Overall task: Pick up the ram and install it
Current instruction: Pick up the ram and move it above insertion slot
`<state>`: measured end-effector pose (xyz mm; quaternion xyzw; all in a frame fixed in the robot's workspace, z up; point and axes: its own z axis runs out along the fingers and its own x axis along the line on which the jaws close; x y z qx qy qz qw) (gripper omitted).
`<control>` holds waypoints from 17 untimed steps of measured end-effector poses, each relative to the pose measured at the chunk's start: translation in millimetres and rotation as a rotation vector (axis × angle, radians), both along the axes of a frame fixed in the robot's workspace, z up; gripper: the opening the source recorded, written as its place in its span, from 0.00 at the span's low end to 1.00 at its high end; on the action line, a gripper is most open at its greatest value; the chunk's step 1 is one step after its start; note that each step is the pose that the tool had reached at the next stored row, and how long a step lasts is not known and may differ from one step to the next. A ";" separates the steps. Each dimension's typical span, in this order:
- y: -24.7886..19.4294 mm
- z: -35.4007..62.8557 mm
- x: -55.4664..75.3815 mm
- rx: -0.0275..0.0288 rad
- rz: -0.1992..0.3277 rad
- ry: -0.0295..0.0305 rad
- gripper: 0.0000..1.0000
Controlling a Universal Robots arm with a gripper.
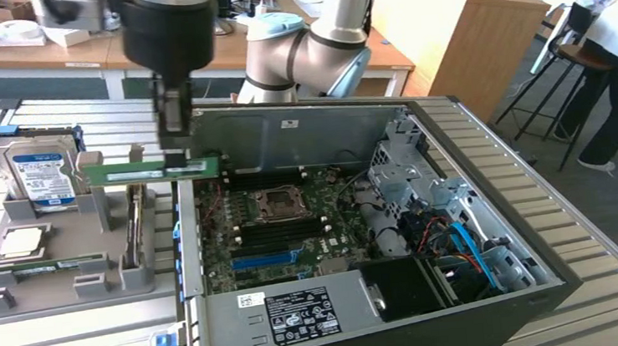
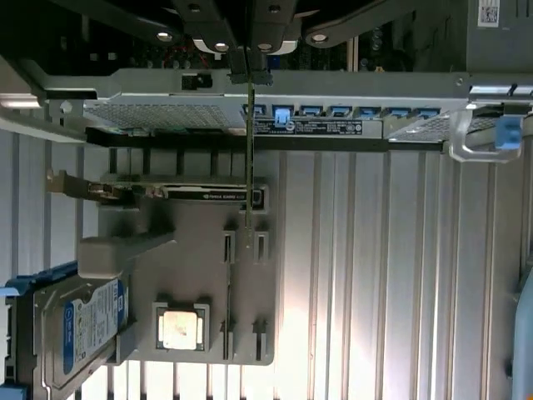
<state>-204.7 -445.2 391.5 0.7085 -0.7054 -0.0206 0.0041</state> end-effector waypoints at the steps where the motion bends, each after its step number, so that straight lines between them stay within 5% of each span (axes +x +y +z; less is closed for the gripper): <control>1: 0.0 0.0 4.0 0.0000 0.000 0.0000 0.11; 17: 0.0 0.0 61.4 0.0000 0.000 0.0001 0.11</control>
